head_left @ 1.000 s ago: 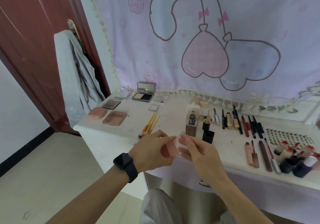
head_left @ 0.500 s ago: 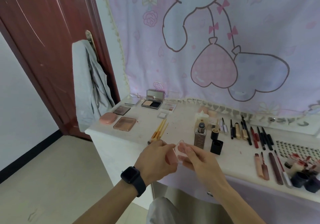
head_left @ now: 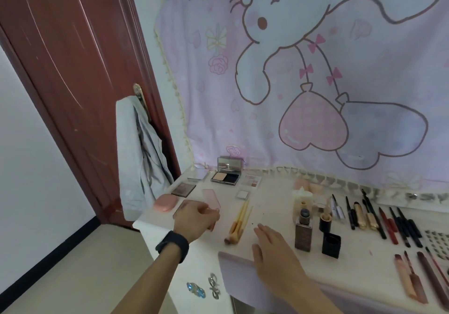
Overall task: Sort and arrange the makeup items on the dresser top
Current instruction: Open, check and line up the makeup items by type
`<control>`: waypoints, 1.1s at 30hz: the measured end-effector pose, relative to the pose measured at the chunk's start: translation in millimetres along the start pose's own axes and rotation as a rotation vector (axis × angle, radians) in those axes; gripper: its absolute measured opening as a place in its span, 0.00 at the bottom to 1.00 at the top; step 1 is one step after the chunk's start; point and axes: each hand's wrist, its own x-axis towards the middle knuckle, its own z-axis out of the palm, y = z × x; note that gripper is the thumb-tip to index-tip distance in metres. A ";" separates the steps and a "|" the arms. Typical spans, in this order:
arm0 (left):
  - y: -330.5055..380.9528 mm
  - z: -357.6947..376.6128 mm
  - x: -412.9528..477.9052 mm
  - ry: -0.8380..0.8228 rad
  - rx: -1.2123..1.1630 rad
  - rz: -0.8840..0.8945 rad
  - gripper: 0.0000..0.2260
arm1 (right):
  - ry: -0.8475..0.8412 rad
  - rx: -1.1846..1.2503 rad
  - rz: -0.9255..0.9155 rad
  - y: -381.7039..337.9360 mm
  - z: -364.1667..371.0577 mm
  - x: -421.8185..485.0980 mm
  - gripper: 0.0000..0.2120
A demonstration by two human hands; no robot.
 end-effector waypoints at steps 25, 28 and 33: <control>22.4 69.2 154.6 -0.083 0.346 -0.128 0.18 | 0.055 -0.282 0.041 11.6 10.0 28.2 0.28; 20.4 71.6 159.2 -0.087 0.346 -0.136 0.19 | 0.043 -0.294 0.045 11.0 9.8 27.6 0.28; 16.3 72.8 162.2 -0.088 0.337 -0.144 0.20 | 0.032 -0.297 0.044 13.8 11.7 27.9 0.28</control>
